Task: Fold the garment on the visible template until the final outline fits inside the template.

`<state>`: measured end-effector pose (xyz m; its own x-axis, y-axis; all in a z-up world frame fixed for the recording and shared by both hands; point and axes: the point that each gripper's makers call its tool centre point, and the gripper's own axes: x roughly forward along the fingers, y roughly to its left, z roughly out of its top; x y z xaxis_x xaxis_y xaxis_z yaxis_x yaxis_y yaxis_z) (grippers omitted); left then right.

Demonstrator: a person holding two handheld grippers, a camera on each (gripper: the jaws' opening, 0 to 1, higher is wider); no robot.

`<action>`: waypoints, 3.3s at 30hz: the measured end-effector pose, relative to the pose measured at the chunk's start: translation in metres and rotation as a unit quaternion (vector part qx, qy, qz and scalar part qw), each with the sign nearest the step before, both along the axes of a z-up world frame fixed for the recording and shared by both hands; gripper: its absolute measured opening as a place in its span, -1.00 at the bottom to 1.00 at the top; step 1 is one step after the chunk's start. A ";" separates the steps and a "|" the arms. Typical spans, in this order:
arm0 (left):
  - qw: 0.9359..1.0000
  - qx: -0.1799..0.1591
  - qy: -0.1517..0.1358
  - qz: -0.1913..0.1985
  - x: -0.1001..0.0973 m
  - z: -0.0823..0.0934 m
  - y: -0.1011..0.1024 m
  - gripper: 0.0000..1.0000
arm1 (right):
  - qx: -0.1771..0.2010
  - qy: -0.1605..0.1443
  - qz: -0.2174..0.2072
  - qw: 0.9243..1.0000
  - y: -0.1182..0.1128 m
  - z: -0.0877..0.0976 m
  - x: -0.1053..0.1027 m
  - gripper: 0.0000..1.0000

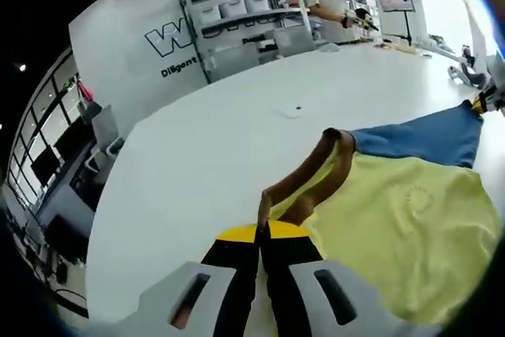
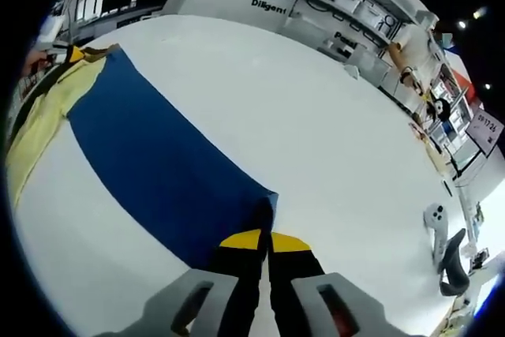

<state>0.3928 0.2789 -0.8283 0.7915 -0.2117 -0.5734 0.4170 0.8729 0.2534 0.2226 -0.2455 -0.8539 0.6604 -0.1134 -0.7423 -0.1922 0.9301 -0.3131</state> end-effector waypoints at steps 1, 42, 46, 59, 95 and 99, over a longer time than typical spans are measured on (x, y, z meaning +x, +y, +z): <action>1.000 -0.002 0.001 0.000 0.003 -0.002 0.000 -0.97 | 0.000 0.000 0.000 1.000 0.000 0.000 0.000 -1.00; 1.000 -0.019 -0.001 -0.006 -0.023 0.040 -0.001 -0.63 | 0.070 -0.074 0.006 0.995 0.077 0.050 -0.001 -0.43; 1.000 -0.012 0.013 -0.005 -0.039 0.036 -0.004 -0.63 | 0.086 -0.078 0.003 0.993 0.086 0.048 -0.002 -0.42; 1.000 -0.025 0.009 -0.002 -0.081 0.046 -0.009 -0.65 | 0.125 -0.080 0.025 0.989 0.122 0.050 -0.013 -0.41; 0.995 -0.055 0.080 0.004 -0.219 0.024 -0.027 -0.62 | 0.182 -0.049 0.104 0.977 0.232 0.046 -0.066 -0.43; 0.995 -0.059 0.083 0.010 -0.224 0.022 -0.029 -0.62 | 0.176 -0.028 0.158 0.971 0.260 0.040 -0.082 -0.43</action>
